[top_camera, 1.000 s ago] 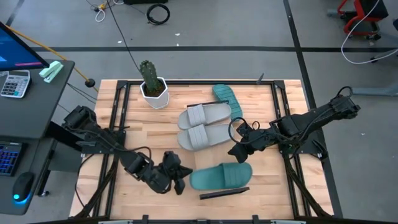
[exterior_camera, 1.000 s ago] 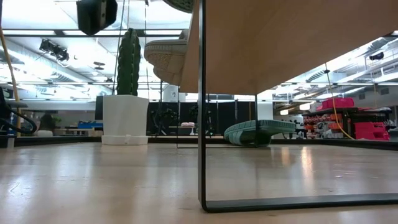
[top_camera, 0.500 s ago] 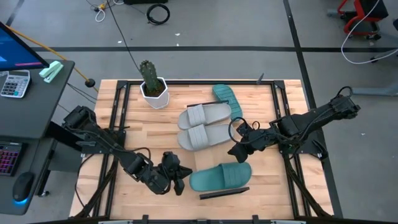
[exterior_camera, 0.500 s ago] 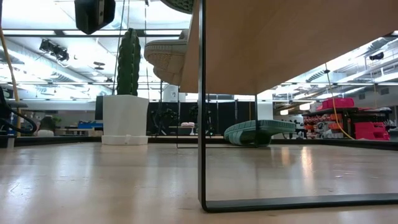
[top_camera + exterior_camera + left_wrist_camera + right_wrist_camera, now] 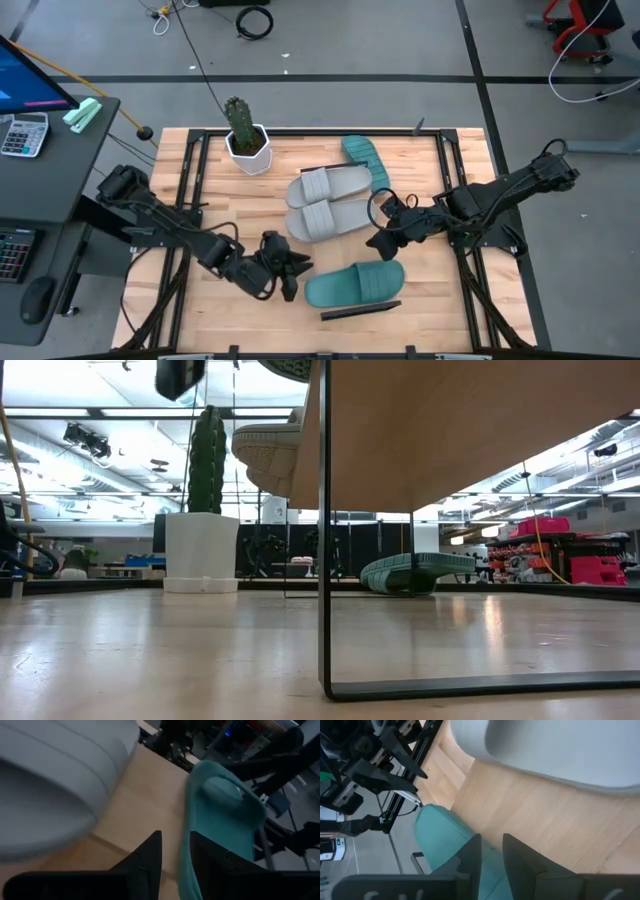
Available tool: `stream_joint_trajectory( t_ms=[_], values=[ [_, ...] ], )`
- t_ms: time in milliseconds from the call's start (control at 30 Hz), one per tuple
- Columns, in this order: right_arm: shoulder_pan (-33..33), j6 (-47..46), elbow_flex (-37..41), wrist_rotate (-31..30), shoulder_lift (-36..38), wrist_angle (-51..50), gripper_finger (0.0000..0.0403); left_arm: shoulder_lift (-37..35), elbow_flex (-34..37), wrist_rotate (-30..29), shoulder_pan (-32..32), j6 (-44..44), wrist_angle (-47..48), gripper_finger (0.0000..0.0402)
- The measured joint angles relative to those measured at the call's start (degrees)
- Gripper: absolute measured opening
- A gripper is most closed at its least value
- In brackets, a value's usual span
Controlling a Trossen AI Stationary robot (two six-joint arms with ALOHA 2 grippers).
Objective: Pick and place slides into the shelf
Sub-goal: Put the green slipper on the shelf
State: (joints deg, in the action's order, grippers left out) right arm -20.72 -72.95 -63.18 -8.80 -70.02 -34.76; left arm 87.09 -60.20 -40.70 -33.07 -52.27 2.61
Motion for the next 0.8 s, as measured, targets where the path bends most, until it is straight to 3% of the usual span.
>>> stream_joint_trajectory(
  t_ms=[333, 500, 800],
  values=[
    [2.5, 1.7, 0.0, -0.5, 1.4, -5.6, 0.0085, 0.1, 0.0, 10.8, 7.4, 16.1, -20.6, 0.011],
    [4.4, 2.8, 0.0, -3.3, 4.3, -10.9, 0.0085, 0.2, 0.0, 19.4, 11.8, 17.2, -25.2, 0.011],
    [6.4, 1.8, 0.0, -9.5, 10.4, -26.4, 0.0085, 1.4, 0.1, 26.7, 15.7, 17.5, -33.3, 0.011]
  ],
)
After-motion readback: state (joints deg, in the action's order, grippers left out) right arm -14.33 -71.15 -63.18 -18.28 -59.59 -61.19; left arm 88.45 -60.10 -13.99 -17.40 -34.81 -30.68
